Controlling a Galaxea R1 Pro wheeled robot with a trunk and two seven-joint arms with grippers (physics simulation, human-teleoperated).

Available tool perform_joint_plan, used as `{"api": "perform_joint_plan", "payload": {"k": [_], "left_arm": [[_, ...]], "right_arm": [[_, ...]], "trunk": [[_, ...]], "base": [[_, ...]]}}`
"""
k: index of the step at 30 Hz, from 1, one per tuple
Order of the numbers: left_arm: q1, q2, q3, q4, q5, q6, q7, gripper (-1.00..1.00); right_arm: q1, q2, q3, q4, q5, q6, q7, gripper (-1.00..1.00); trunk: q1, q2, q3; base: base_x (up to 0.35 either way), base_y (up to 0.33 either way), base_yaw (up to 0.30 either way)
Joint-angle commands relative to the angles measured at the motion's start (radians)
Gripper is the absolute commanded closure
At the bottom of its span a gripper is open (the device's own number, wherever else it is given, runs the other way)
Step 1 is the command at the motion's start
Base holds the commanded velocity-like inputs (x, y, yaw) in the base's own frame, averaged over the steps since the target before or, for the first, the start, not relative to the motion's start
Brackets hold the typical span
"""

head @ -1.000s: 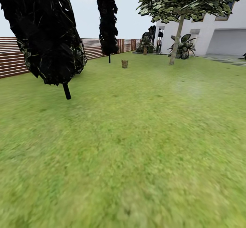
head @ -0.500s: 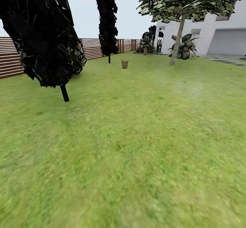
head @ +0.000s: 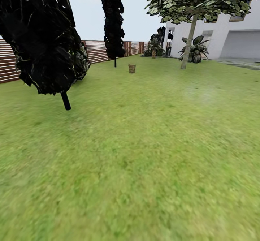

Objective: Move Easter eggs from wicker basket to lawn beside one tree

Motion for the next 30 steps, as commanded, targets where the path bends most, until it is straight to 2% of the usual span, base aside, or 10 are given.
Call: {"api": "perform_joint_plan", "payload": {"k": [1,30], "left_arm": [[0.000,0.000,-0.001,0.001,0.000,-0.003,0.000,-1.00],[0.000,0.000,0.001,0.001,0.001,-0.010,0.000,-1.00]], "right_arm": [[0.000,0.000,-0.001,-0.001,0.000,-0.001,0.001,-1.00],[0.000,0.000,-0.001,0.000,0.000,-0.001,0.001,-1.00]], "trunk": [[0.001,0.000,-0.001],[0.001,0.000,-0.001]], "base": [[0.341,0.000,0.000],[0.341,0.000,0.000]]}}
